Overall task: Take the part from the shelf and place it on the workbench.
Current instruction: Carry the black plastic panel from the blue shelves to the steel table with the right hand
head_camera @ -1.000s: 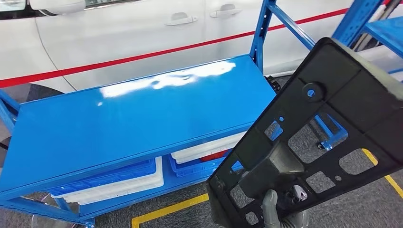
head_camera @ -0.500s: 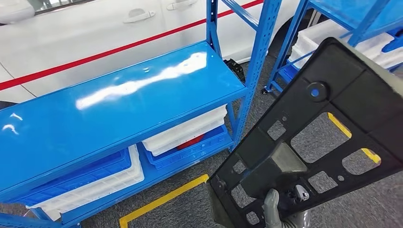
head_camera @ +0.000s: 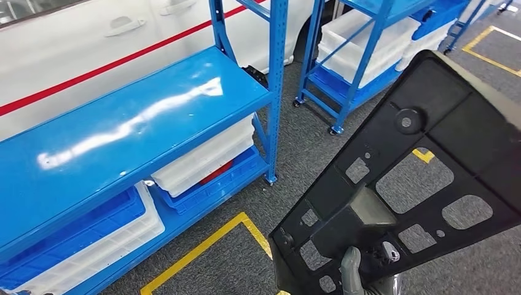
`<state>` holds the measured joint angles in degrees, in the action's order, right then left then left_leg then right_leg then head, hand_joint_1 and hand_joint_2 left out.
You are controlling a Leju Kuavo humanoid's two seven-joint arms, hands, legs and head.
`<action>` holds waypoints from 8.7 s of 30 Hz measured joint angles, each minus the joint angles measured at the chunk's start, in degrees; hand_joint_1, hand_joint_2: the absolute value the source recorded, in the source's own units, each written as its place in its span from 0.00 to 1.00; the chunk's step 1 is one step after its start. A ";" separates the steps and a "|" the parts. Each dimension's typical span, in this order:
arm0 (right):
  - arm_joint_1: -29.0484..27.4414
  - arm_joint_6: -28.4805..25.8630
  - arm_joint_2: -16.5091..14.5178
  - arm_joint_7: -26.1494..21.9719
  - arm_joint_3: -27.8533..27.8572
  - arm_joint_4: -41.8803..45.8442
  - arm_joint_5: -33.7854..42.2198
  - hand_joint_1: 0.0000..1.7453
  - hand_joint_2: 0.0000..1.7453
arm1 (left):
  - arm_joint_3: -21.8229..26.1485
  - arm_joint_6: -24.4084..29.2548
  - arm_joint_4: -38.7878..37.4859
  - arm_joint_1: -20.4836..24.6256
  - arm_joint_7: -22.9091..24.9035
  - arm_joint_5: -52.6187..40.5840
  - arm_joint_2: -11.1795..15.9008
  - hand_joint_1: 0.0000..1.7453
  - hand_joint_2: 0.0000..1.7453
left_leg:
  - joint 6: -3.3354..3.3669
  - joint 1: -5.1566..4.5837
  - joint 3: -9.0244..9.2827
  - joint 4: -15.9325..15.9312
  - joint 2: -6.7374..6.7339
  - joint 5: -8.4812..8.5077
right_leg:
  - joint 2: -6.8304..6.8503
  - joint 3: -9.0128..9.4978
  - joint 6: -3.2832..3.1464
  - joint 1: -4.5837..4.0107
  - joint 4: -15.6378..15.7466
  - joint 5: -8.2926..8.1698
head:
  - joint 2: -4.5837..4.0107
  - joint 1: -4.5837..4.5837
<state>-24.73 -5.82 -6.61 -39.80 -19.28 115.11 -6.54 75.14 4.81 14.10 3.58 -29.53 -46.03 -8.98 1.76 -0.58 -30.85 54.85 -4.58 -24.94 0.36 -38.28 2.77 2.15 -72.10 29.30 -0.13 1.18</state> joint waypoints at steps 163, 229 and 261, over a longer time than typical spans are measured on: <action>-7.73 -5.43 -3.44 0.57 3.13 -0.11 -5.44 1.00 1.00 | -1.62 1.58 -0.61 0.60 4.20 -8.25 0.87 0.00 0.00 | -3.43 1.30 -0.13 8.99 2.73 -9.27 | 0.14 5.93 -3.54 -1.00 14.11 -2.17 | 0.00 -1.18; -6.49 -12.03 -4.37 4.36 3.16 -0.74 -9.81 1.00 1.00 | -1.45 -2.29 -0.59 -0.06 3.44 -8.48 0.75 0.00 0.00 | -3.44 1.88 -0.36 14.60 4.49 -14.49 | -1.40 8.40 -4.23 -1.69 12.71 0.72 | 0.01 -0.78; 6.26 -34.30 -10.60 11.28 32.56 6.93 -30.71 1.00 1.00 | -3.01 -4.56 -0.63 0.21 4.56 -13.80 2.34 0.00 0.00 | -2.03 0.80 -6.54 13.65 4.88 -15.42 | -1.87 10.71 -4.61 -2.12 13.15 2.13 | 0.02 -0.28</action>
<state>-18.47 -40.13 -17.20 -28.52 13.28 122.04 -37.25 72.13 0.25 13.46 3.79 -24.97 -59.83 -6.64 -0.27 0.22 -37.39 68.50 0.30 -40.36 -1.50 -27.57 -1.83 0.03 -58.95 31.44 -0.11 0.90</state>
